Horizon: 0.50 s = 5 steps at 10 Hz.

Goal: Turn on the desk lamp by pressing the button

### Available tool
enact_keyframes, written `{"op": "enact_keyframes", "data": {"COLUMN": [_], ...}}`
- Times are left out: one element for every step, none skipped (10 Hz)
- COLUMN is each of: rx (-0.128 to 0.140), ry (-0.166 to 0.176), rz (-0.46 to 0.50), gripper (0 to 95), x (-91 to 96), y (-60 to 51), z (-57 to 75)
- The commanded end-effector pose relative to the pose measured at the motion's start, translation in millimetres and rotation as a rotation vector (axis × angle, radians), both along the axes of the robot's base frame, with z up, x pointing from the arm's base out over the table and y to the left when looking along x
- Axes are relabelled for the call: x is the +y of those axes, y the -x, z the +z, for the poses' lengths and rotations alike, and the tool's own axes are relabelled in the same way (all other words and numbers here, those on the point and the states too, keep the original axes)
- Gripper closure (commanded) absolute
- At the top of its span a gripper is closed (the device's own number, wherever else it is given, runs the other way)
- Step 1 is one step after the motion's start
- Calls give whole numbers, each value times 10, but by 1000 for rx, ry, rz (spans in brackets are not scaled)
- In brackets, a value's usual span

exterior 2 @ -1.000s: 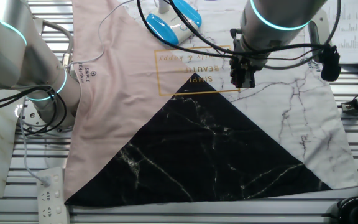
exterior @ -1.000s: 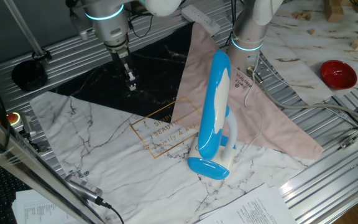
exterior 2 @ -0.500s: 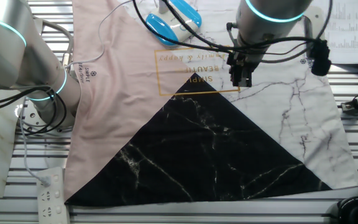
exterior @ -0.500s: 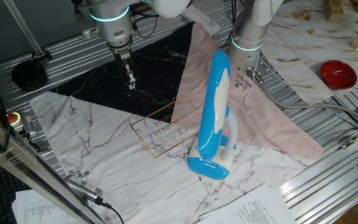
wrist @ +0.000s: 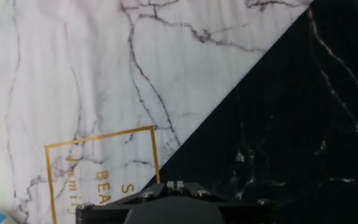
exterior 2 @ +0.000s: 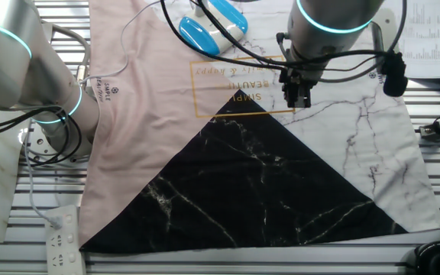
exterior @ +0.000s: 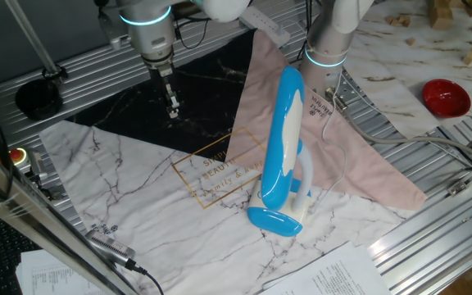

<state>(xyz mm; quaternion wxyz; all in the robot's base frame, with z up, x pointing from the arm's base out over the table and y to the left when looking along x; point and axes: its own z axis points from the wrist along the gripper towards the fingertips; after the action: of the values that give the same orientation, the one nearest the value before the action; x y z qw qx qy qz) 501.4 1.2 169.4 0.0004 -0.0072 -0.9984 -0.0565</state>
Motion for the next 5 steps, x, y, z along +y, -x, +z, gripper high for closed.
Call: {"op": "enact_keyframes", "data": {"rx": [9, 26, 31, 37, 43], "ry": [12, 17, 18, 17, 17], "rz": [-33, -45, -39, -39, -35], "gripper": [950, 950, 950, 950, 950], "x": [-2, -4, -17, -41, -122], "y": [9, 8, 1, 1, 10], "z": [6, 8, 21, 37, 88]}}
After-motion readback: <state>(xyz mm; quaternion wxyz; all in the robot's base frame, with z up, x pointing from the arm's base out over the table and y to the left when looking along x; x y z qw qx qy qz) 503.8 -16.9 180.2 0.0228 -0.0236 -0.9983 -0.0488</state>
